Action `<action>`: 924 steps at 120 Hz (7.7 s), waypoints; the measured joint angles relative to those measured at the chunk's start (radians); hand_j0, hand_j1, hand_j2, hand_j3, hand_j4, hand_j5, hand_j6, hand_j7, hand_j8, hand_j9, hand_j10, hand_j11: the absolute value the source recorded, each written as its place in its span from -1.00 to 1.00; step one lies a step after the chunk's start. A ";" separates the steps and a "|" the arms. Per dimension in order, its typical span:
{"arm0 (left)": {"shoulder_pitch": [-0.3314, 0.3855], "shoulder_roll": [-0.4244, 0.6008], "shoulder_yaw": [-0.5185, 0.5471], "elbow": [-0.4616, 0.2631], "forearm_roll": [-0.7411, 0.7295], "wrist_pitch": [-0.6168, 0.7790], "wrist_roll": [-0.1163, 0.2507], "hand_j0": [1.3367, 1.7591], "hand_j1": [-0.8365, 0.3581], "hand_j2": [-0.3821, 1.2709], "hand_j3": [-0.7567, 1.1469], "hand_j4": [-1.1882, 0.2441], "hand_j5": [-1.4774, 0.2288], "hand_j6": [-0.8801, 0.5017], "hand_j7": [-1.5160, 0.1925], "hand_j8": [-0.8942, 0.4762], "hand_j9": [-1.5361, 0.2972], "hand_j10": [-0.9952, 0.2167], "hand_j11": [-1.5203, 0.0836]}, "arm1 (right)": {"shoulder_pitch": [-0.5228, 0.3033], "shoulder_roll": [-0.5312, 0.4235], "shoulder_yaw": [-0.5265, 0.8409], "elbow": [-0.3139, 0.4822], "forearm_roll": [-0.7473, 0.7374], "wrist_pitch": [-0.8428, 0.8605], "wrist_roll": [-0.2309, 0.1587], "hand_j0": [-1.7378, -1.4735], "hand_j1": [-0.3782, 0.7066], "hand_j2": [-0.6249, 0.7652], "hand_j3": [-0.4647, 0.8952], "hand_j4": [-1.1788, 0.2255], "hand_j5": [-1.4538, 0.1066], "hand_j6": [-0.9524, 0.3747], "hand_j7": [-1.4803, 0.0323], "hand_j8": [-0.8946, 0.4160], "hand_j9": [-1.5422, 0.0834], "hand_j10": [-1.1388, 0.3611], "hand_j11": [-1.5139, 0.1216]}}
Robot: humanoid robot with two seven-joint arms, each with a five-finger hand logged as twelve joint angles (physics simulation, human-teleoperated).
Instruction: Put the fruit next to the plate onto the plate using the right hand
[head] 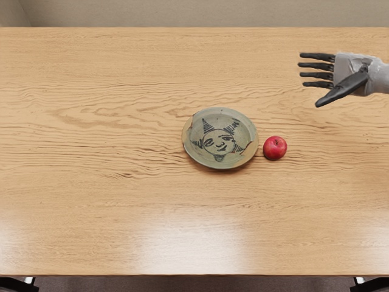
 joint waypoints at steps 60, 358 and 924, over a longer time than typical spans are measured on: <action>-0.001 0.000 0.000 0.000 0.000 0.000 0.000 0.52 0.50 -0.48 -0.21 0.32 0.36 -0.08 0.40 -0.05 0.33 0.24 0.50 | 0.097 -0.049 -0.005 0.196 -0.272 0.000 -0.005 -0.40 -0.87 -0.11 -0.32 0.63 0.80 0.38 0.89 0.31 0.84 0.47 0.79; 0.000 0.000 0.000 0.000 0.000 0.000 0.000 0.52 0.50 -0.48 -0.21 0.32 0.36 -0.08 0.40 -0.05 0.33 0.24 0.50 | 0.306 0.364 -0.589 0.588 -0.392 -1.222 -0.442 -0.40 -0.42 -0.17 -0.32 0.34 0.47 0.07 0.55 0.00 0.52 0.20 0.47; 0.000 0.000 0.000 -0.001 0.000 0.000 0.000 0.52 0.50 -0.48 -0.21 0.32 0.36 -0.08 0.40 -0.05 0.33 0.24 0.50 | -0.052 -0.218 0.024 0.423 -0.230 -0.001 0.300 -0.40 -0.83 -0.11 -0.32 0.60 0.77 0.35 0.86 0.28 0.81 0.44 0.76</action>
